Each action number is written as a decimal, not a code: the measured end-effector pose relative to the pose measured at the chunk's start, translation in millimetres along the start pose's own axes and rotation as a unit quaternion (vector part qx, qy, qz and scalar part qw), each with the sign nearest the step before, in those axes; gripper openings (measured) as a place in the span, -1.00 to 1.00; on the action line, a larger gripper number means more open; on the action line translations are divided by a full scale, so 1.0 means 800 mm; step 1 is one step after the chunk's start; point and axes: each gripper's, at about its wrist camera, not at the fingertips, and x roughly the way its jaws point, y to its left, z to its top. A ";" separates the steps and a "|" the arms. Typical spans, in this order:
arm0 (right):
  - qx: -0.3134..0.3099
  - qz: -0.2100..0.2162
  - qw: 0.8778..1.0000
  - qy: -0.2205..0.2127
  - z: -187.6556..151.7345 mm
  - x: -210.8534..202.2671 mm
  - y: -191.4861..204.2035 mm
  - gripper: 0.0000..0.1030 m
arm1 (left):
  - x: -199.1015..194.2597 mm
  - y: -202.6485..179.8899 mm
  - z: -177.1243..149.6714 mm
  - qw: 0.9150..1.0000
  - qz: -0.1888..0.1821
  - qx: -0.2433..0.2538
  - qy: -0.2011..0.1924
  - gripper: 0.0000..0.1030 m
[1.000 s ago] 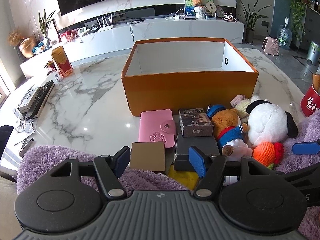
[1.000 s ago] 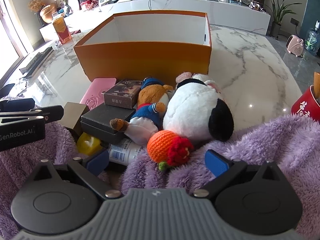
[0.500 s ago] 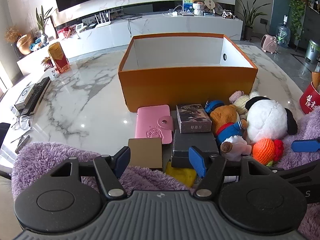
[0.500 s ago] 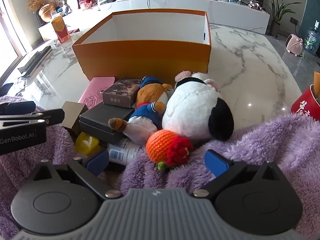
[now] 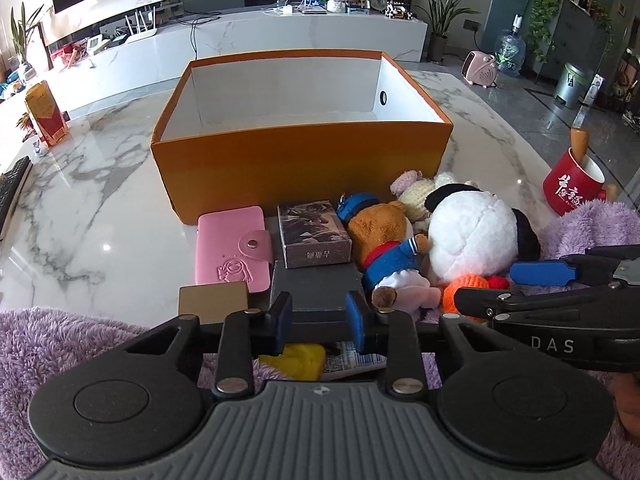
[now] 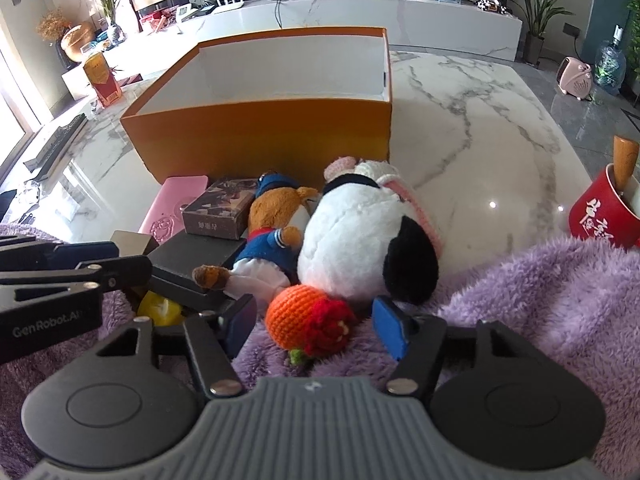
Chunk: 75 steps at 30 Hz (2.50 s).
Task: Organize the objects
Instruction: 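Move the left tool toward the pink card wallet while the right tool approaches the photo-card box, then grasp the pink card wallet with the left tool while the right tool grasps the photo-card box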
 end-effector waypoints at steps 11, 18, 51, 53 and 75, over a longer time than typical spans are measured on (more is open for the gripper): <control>-0.034 0.062 0.998 0.006 0.043 0.036 0.038 0.01 | 0.027 0.050 0.022 0.999 0.027 -0.021 0.029 -0.32; -0.021 0.087 0.995 0.039 0.078 0.081 0.059 0.21 | 0.053 0.093 0.038 0.997 0.033 -0.042 0.056 0.13; 0.035 0.038 0.987 0.155 0.152 0.183 0.079 0.71 | 0.122 0.134 0.064 0.994 0.001 -0.040 0.100 0.44; 0.054 0.045 0.981 0.183 0.149 0.199 0.078 0.67 | 0.124 0.136 0.063 0.994 -0.003 -0.044 0.104 0.44; 0.081 0.055 0.982 0.164 0.150 0.178 0.041 0.23 | 0.176 0.102 0.071 0.990 0.009 -0.034 0.133 0.85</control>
